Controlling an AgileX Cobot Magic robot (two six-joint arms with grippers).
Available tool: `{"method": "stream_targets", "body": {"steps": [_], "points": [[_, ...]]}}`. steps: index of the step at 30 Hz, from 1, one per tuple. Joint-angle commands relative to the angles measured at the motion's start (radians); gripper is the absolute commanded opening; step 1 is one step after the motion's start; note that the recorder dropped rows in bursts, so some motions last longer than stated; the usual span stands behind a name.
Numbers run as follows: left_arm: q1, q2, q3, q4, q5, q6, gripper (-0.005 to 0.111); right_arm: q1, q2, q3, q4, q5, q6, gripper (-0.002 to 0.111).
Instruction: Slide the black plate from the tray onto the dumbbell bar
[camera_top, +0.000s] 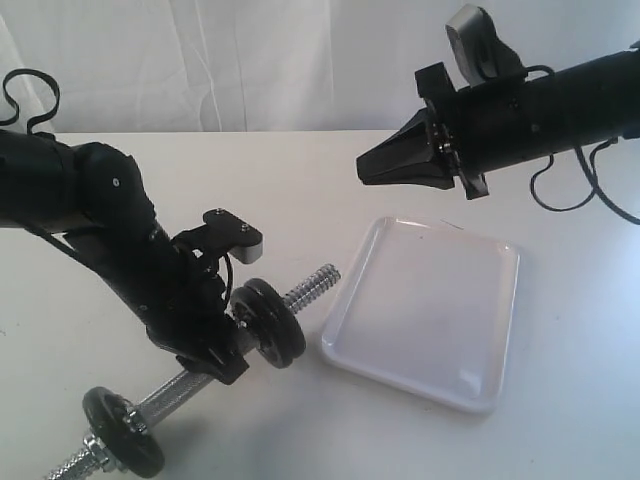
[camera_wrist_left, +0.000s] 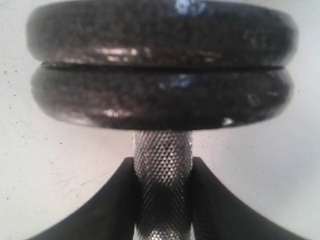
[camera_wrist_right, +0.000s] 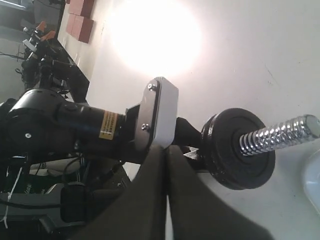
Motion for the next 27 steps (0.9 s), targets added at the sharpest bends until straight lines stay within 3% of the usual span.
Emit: {"method": "stream_targets", "body": {"steps": [1,8,27], "points": [[0.001,-0.049,-0.026,-0.019,-0.005,-0.082,0.000,0.015,-0.017,-0.003,0.005,0.004,-0.017,0.000],[0.001,-0.033,-0.026,0.089,-0.005,-0.213,0.000,0.077,-0.017,-0.003,0.005,0.004,-0.017,0.000],[0.001,0.011,-0.026,0.093,0.048,-0.213,0.000,0.091,-0.017,-0.003,-0.004,0.004,-0.017,0.000]]}}
